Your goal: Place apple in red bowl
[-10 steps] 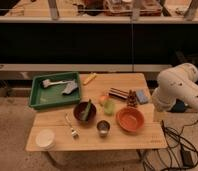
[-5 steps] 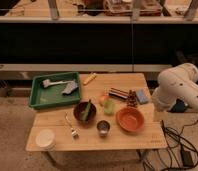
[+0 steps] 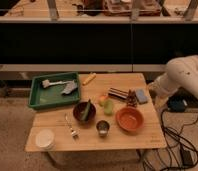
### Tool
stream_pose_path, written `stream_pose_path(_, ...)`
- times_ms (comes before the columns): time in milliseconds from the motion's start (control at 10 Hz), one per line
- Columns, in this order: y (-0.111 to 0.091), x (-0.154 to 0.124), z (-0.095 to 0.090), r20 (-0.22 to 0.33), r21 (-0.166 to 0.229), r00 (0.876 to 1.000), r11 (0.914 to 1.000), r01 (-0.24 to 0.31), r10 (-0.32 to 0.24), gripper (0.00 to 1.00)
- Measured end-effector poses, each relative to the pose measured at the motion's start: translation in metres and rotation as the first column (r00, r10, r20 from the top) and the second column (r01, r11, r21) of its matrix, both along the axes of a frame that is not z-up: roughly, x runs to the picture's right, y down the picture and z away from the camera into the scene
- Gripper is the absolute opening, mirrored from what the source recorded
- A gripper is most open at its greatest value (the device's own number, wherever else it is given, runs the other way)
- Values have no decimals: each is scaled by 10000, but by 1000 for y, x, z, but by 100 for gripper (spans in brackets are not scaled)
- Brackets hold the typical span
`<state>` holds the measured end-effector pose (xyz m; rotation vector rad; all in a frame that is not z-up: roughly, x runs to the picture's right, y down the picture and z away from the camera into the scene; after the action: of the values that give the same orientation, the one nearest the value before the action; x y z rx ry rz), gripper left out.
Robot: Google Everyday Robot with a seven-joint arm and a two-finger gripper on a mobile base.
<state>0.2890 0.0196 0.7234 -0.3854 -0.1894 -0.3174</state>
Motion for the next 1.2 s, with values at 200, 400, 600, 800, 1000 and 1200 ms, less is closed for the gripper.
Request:
stream_pose_path(200,-27,-8,15,1033,540,9820,9868,1530,-1579,65)
stream_pose_path(400,-42,-14,25,1574,943,9545,9660,2406,-2531,65)
stream_pose_path(600,-42,-15,26,1788,1246,9484,9622,2422,-2618,65)
stream_pose_path(800,-40,-19,21,2082,2581,9170,9234,2840,-3402,65)
stream_pose_path(1000,-42,-27,22,2008,3833,8713,8544,3507,-4477,65)
stream_pose_path(1200,-43,-27,22,1578,4733,8401,7864,3969,-5190,65)
